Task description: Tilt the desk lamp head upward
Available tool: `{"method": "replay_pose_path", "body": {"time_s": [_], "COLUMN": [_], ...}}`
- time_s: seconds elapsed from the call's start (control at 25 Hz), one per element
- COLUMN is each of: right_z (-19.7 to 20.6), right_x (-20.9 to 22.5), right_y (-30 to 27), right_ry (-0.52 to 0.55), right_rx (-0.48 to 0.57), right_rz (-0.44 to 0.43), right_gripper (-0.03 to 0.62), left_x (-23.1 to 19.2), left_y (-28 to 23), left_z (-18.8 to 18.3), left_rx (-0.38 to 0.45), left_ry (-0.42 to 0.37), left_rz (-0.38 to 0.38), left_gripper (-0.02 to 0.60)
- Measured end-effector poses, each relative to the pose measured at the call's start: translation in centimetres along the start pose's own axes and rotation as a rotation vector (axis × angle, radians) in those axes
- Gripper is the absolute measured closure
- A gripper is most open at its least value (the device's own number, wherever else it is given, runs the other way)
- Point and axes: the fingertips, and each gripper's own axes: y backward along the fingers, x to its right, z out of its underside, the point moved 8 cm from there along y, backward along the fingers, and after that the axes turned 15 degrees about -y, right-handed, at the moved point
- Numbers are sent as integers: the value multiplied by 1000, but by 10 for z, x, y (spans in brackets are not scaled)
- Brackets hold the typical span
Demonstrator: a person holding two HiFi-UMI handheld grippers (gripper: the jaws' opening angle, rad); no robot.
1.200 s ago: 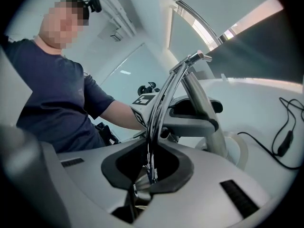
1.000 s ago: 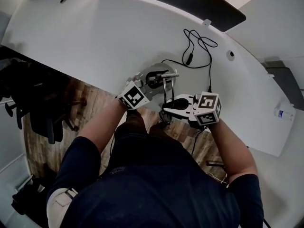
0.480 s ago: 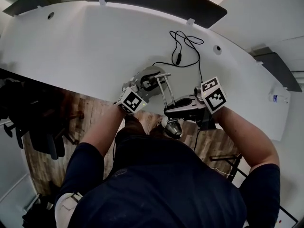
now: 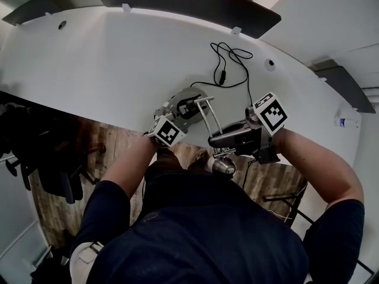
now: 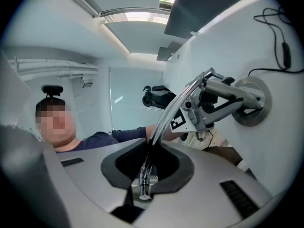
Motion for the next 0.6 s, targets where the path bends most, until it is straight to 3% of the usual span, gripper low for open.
{"method": "replay_pose_path", "body": {"time_s": [0.28, 0.6], "right_z": [-13, -24], "right_x": [-19, -30], "right_y": [2, 6], "right_ry": [-99, -167], "right_rx": [-41, -27], "right_rz": [17, -29], "right_gripper": [543, 534], "left_x": [-1, -1], "left_y": [-1, -1], "left_z": [0, 3], "left_rx": [12, 36], "left_ry": [1, 1], "left_rz": [-6, -10], "left_gripper": [422, 422]}}
